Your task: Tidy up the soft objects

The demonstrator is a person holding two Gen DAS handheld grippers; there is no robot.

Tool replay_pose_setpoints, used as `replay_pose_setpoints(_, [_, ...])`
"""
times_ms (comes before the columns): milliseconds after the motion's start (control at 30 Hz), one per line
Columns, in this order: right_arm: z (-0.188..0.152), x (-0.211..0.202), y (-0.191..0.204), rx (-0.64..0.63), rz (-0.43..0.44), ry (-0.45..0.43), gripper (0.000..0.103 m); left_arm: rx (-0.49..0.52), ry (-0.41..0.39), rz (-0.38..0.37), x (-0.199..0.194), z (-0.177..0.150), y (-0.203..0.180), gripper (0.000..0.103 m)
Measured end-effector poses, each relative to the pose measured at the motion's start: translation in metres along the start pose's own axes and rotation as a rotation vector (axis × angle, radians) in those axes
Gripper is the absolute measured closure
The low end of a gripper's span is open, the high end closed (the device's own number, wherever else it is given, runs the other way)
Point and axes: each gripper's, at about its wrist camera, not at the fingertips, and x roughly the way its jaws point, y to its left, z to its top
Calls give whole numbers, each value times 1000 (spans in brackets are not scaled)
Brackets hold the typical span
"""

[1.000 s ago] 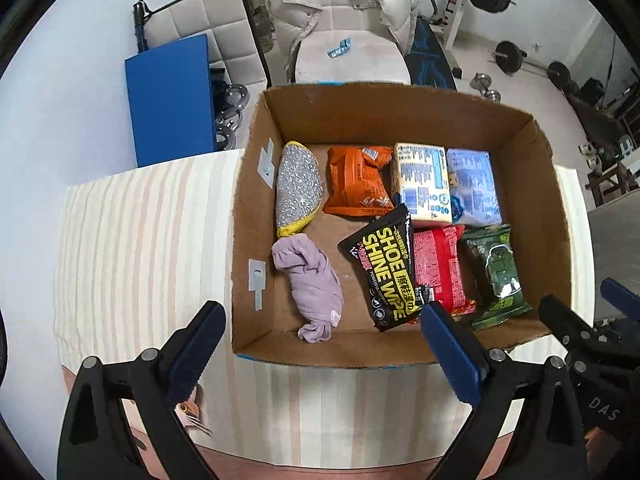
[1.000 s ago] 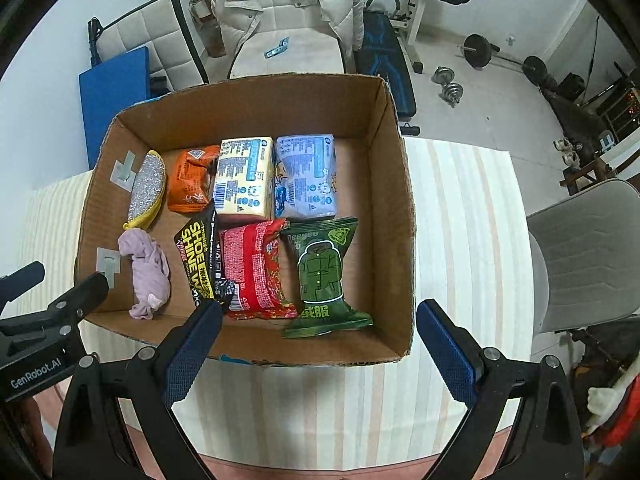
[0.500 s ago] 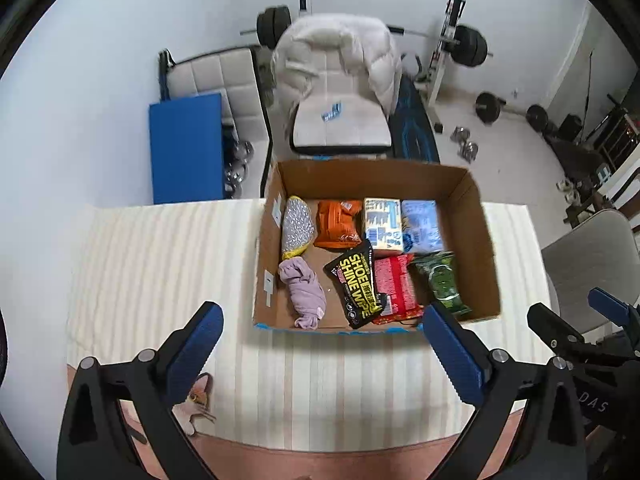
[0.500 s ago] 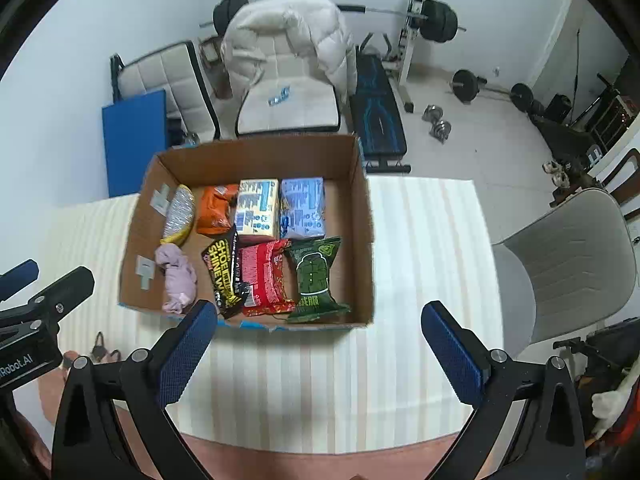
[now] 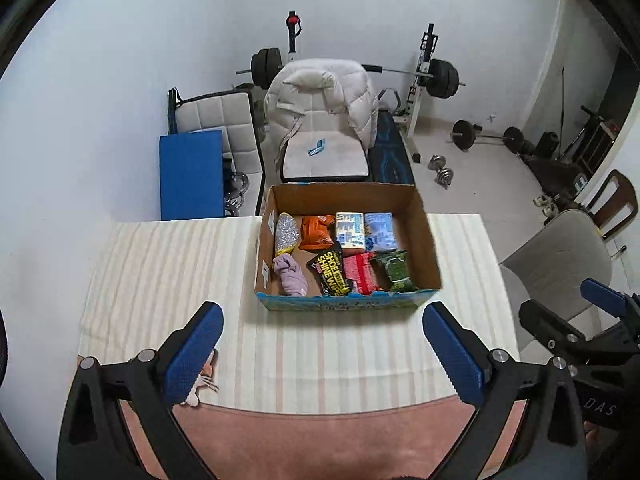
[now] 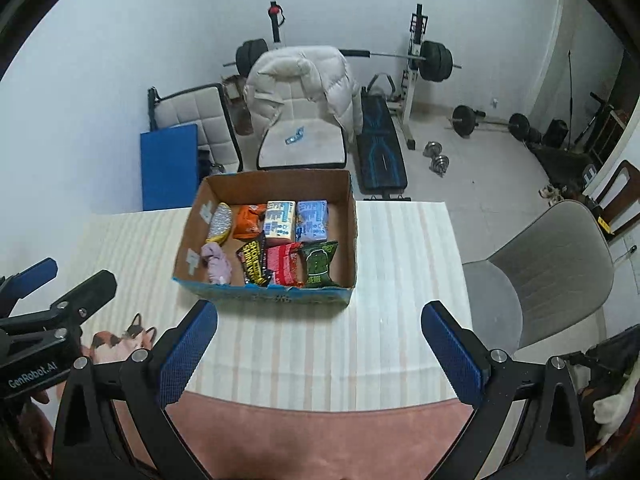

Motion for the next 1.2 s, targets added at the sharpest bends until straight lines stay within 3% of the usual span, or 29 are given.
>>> replay_pose_setpoints(467, [-31,-93,7,-36,-6,-90,0,-19,-8,4,-62,-29,-5,1])
replay_pose_setpoints(1200, [-19,-100,1,-6,-88,-148,0,-43,-97,37,-69,-17,2,1])
